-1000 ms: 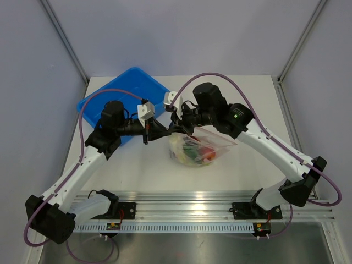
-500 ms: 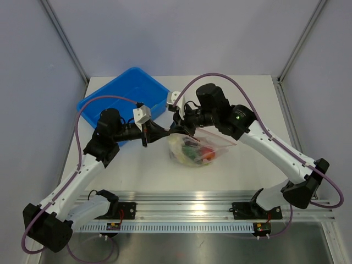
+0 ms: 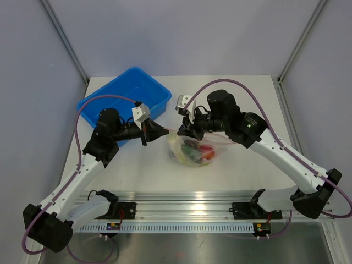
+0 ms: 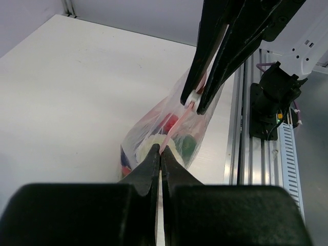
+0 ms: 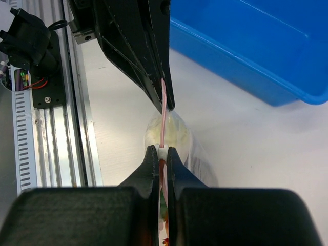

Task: Place the food in the zip-top bag and seal the zipper
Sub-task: Zip the zipper food storage bag at the center of the board.

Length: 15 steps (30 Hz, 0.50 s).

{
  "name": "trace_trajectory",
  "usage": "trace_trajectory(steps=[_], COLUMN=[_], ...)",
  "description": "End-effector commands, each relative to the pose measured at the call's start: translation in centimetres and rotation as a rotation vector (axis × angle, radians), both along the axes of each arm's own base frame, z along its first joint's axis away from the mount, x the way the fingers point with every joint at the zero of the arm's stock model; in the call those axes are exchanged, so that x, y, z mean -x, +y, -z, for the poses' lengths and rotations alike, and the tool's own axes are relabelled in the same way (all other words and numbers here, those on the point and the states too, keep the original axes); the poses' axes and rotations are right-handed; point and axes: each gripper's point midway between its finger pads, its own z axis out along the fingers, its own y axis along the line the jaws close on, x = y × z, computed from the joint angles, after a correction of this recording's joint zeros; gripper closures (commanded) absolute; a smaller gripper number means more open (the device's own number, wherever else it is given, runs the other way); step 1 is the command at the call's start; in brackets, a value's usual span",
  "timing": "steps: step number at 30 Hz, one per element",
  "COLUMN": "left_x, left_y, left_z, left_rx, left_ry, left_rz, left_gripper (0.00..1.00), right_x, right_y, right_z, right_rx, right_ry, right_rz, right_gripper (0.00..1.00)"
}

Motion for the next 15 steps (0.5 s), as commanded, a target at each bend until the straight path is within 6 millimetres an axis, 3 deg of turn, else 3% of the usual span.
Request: trace_trajectory(steps=[1,15], left_x=[-1.4,-2.6], left_y=[0.6,2.0], left_z=[-2.6,-2.1], left_rx=[0.041,0.023], left_ry=[-0.107,-0.095], left_rz=[-0.061,-0.117], left_gripper=[1.00,1.00], right_x=[-0.2,0.6], right_y=[-1.7,-4.8], right_z=[-0.6,-0.2], right_rx=[-0.007,0.007], right_ry=[-0.004,-0.003], right_rz=[0.062,0.125], right_gripper=[1.00,1.00])
